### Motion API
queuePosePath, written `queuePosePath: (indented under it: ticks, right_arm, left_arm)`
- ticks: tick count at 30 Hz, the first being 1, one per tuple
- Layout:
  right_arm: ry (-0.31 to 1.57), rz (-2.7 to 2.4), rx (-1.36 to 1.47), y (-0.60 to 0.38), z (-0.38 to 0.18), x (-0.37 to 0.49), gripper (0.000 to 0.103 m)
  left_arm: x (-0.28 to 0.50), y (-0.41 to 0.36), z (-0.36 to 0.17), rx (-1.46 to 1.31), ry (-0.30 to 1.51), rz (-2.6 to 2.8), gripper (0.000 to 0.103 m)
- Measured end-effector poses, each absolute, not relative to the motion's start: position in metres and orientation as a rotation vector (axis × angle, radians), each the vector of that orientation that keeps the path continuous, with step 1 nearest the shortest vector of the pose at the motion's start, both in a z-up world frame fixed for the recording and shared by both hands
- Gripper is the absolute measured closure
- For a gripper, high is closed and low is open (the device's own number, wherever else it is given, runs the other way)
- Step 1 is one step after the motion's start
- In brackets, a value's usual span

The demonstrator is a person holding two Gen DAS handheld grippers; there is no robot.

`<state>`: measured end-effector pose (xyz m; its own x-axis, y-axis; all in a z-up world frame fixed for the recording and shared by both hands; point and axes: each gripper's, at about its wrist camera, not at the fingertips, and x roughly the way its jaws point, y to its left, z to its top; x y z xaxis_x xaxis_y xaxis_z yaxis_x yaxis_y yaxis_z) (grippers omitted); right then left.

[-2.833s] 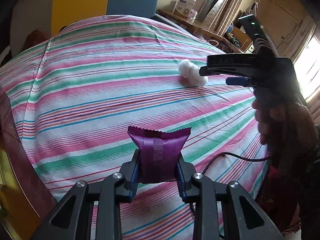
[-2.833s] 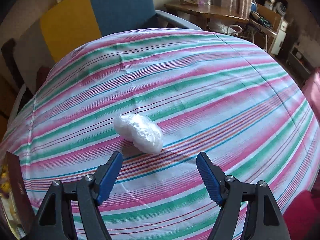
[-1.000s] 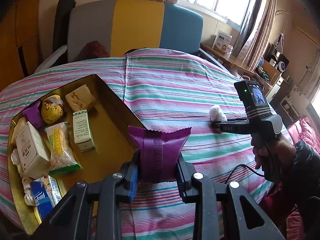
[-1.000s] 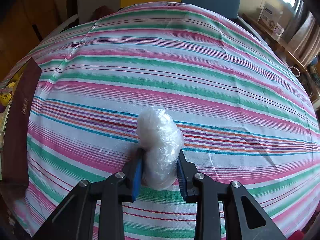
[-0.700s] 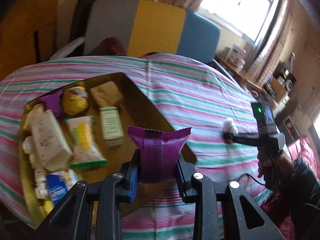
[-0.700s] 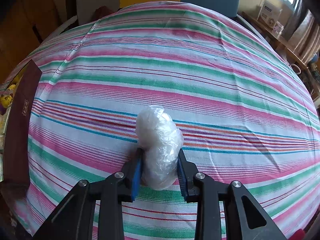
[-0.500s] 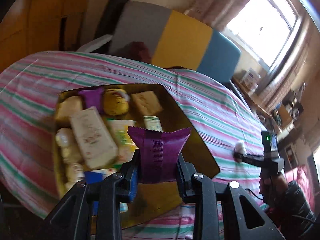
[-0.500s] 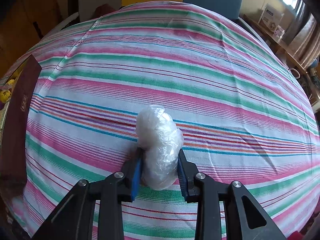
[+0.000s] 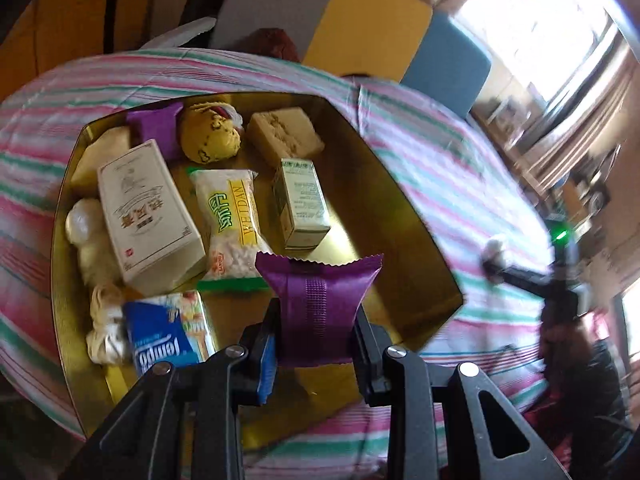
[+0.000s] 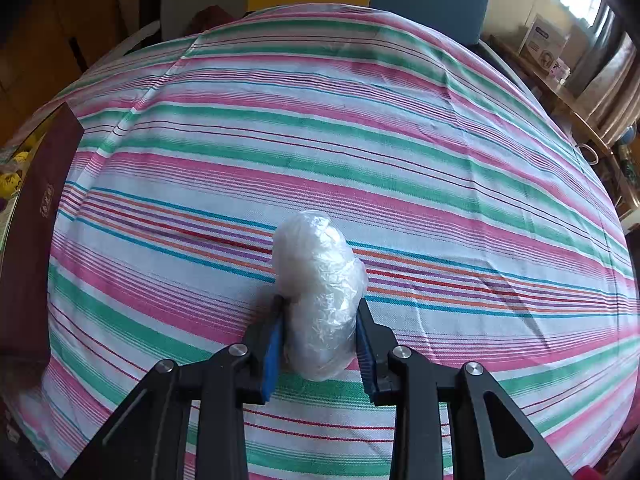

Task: Organize objects
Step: 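Carry the purple packet into the tray and open the left gripper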

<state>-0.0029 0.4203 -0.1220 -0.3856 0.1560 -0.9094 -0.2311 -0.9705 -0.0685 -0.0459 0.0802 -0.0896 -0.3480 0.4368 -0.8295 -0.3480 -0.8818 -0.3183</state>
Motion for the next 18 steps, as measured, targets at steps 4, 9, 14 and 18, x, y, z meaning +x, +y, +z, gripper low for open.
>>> queuePosePath:
  ticks: [4,9,14,18]
  right_arm:
    - [0.100,2.438,-1.589,0.421,-0.122,-0.003,0.070]
    - [0.100,2.440,-1.590,0.420,-0.121,-0.002,0.068]
    - [0.096,2.441,-1.590,0.420,-0.121,-0.001,0.068]
    - [0.089,2.442,-1.588,0.420,-0.121,-0.002,0.069]
  left_arm:
    - [-0.048,0.088,-0.102,-1.480,-0.031,2.273,0.069]
    - [-0.042,0.091,-0.108,-1.487,0.012,2.296,0.061]
    - [-0.036,0.089,-0.095,-1.404,0.048,2.364,0.061]
    - [-0.035,0.082,-0.083,-1.339,0.075,2.418,0.061]
